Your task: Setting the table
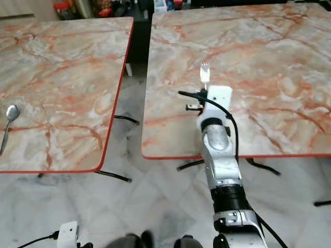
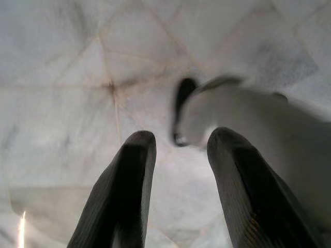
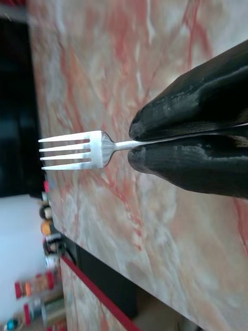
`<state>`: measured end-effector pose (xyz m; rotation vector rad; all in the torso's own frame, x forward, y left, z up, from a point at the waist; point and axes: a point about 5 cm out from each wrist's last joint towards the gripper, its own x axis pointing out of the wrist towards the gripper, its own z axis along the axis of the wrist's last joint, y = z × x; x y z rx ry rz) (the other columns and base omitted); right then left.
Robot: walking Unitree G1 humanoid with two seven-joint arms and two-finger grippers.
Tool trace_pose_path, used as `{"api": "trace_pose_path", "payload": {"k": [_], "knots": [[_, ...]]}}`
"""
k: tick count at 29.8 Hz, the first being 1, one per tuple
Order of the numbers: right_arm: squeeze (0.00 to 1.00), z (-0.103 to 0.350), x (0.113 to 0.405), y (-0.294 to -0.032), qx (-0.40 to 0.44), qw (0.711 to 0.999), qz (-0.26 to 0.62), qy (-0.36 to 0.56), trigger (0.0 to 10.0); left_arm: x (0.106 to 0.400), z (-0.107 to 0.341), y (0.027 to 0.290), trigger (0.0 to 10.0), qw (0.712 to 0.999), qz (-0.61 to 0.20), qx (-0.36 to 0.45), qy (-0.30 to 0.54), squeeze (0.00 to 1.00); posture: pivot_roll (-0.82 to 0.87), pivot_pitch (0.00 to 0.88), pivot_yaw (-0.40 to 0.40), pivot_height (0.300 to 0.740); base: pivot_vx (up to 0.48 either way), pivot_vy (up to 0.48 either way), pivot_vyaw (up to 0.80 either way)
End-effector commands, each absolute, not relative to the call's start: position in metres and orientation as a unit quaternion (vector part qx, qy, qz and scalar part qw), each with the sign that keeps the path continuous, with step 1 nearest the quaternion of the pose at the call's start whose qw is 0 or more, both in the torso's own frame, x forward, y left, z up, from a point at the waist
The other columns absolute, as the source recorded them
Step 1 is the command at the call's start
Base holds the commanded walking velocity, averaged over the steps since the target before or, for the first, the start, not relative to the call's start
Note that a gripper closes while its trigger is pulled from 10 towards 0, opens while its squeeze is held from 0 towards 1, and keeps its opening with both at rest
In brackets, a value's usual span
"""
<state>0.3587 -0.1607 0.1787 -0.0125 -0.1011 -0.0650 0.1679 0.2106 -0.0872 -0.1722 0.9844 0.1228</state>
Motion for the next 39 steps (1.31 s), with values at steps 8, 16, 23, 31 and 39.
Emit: {"api": "trace_pose_path", "payload": {"k": [8, 16, 23, 31, 39], "knots": [[0.00, 0.185, 0.359, -0.145, -0.005, 0.998, -0.009, -0.067, 10.0, 0.153, -0.085, 0.246, 10.0, 0.869, 0.081, -0.071, 0.482, 0.00, -0.02, 0.158, 0.032, 0.740, 0.000, 0.480, 0.00], [0.00, 0.184, 0.359, -0.142, -0.003, 0.998, -0.004, -0.065, 10.0, 0.163, -0.087, 0.225, 10.0, 0.872, 0.074, -0.074, 0.478, 0.00, -0.01, 0.148, 0.034, 0.740, 0.000, 0.480, 0.00], [0.00, 0.182, 0.358, -0.142, -0.003, 0.998, -0.002, -0.062, 10.0, 0.171, -0.088, 0.204, 10.0, 0.874, 0.066, -0.078, 0.474, 0.00, -0.01, 0.150, 0.031, 0.740, 0.000, 0.480, 0.00], [0.00, 0.181, 0.359, -0.141, -0.003, 0.998, -0.001, -0.061, 10.0, 0.170, -0.087, 0.210, 10.0, 0.875, 0.071, -0.074, 0.474, 0.00, -0.01, 0.151, 0.031, 0.740, 0.000, 0.480, 0.00], [0.00, 0.180, 0.359, -0.141, -0.001, 0.998, 0.000, -0.059, 10.0, 0.181, -0.083, 0.205, 10.0, 0.879, 0.070, -0.071, 0.467, 0.00, -0.01, 0.150, 0.032, 0.740, 0.000, 0.420, 0.00]]}}
